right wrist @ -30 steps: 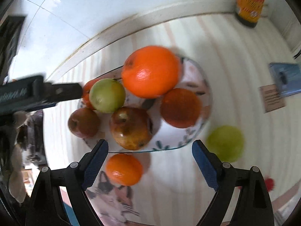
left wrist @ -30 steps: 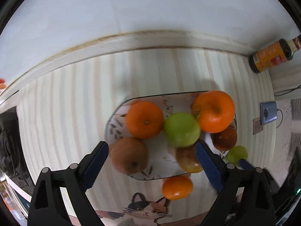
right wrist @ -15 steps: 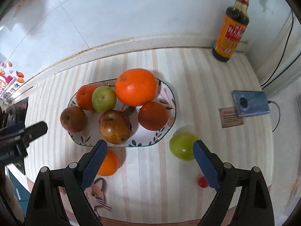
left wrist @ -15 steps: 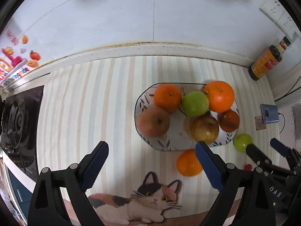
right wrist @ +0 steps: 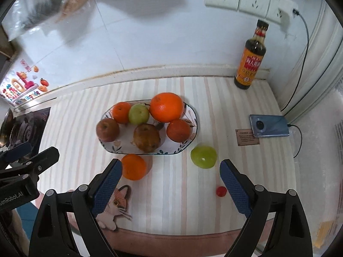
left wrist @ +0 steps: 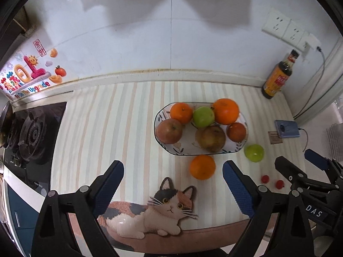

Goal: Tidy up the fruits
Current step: 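Lift both tools away from the plate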

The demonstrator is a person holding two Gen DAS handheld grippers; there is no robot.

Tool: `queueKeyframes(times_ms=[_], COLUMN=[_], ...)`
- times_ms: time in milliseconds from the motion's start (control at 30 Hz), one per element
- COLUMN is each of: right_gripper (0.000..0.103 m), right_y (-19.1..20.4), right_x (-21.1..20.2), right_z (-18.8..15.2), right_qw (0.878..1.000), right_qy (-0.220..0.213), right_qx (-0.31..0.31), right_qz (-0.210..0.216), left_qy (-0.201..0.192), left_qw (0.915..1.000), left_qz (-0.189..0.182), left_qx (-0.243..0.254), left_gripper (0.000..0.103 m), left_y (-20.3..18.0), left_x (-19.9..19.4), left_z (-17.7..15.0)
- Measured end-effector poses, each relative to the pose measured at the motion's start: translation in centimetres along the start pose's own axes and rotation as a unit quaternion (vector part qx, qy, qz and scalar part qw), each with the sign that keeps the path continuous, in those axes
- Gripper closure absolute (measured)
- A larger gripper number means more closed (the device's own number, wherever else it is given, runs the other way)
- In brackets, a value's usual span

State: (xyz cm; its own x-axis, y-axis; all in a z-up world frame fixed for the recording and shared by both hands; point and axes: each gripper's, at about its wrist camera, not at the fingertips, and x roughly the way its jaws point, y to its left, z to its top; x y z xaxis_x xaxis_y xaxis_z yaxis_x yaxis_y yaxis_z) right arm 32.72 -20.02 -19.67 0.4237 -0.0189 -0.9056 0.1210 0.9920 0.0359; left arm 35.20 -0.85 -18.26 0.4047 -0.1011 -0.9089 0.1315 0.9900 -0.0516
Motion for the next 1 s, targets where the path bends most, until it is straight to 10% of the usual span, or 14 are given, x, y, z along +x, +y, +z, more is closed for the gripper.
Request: queueKeyframes(times_ms=[1000], right_gripper=[0.009], right_y=[-0.7], right_x=[-9.4], right_z=[-2.0], right_qw=[0.998], right_qy=[-0.062], right_qx=[0.004], right_qz=[0.027], left_qy=[-0.060], left_qw=[0.9982], left_qz=[-0.005], left_qx=[0.000], left_gripper=[0.008], left_y=[-1.5], left_x=[-7.6], left_z=[-2.6])
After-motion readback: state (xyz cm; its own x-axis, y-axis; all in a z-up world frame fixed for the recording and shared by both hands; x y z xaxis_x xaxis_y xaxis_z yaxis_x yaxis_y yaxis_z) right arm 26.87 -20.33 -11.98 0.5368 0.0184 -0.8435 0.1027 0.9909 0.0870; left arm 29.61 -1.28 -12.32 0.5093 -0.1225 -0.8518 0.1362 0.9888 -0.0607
